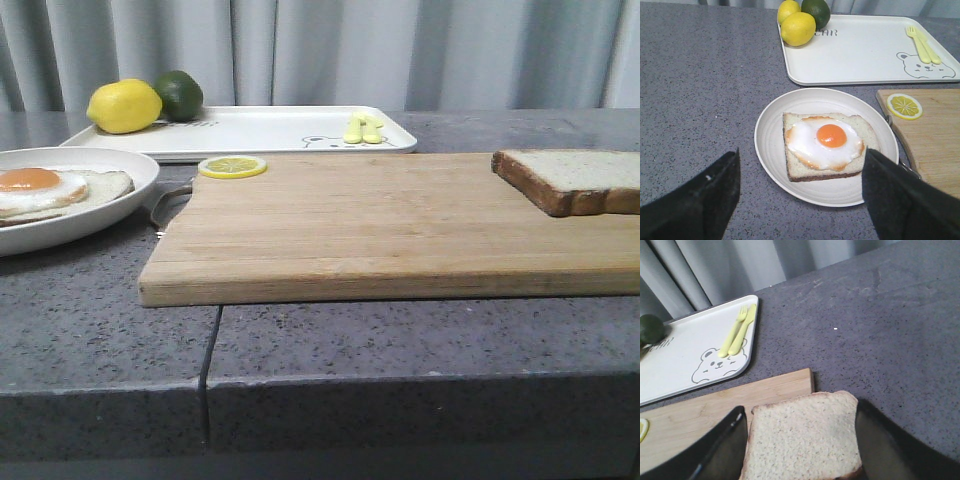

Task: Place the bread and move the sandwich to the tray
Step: 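Lower the right gripper over the bread slice on the cutting board, then close the right gripper on the edge of the bread slice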

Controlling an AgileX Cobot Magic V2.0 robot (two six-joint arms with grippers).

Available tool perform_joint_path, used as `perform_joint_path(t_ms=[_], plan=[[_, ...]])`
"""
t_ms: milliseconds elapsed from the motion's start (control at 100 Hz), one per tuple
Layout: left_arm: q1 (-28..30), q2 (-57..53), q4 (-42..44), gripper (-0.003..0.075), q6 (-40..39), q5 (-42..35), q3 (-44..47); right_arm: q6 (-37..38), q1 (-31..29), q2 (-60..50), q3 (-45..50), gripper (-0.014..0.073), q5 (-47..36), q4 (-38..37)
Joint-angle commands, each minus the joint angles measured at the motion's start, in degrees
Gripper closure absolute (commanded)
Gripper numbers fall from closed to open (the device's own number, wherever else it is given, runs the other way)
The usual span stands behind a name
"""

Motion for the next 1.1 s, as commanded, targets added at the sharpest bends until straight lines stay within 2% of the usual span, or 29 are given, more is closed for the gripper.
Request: perform_joint_path(t_ms=[0,120,210,580,1090], plan=[[0.1,0.7,-0.8,0.0237,-0.5,-3.6,-2.0,-4.9,-1.9,3.2,-1.8,0.0116,-1.9,8.4],[0.1,0.7,-0.8,0.0238,-0.5,-3.6,-2.0,-8.7,-4.5,8.4,-1.8,0.0116,2.2,15.9],[0.1,0.7,-0.8,0.0238,-0.5,-3.6,-2.0,-10.2,-5.6,11.5,-1.8,0.0116,5.6,18.0],[0.1,0.7,-0.8,0.0237,-0.5,-3.6,-2.0,-10.2,-6.4,21.8,-1.8,0.0116,10.1,19.1],[0.1,0.7,-0.8,0.0237,-0.5,-3.6,-2.0,-11.2,-6.4,27.4,-1.8,0.0116,12.7,22.1]])
